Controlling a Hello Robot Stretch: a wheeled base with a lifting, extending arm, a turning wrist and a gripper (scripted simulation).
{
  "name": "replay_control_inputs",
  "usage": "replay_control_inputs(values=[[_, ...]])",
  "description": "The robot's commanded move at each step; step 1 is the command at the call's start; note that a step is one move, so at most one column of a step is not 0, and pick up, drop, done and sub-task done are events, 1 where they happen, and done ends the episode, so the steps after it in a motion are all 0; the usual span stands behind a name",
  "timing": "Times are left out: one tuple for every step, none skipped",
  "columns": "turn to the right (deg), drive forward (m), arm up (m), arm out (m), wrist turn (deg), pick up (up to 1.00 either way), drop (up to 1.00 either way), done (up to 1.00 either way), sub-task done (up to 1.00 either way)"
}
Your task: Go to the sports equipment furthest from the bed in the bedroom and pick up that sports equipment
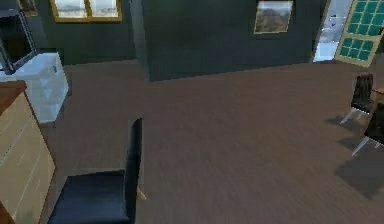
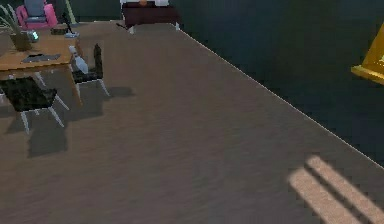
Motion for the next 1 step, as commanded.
replay_control_inputs(values=[[0.0,0.90,0.00,0.00,0.0,0.00,0.00,0.00,0.00]])
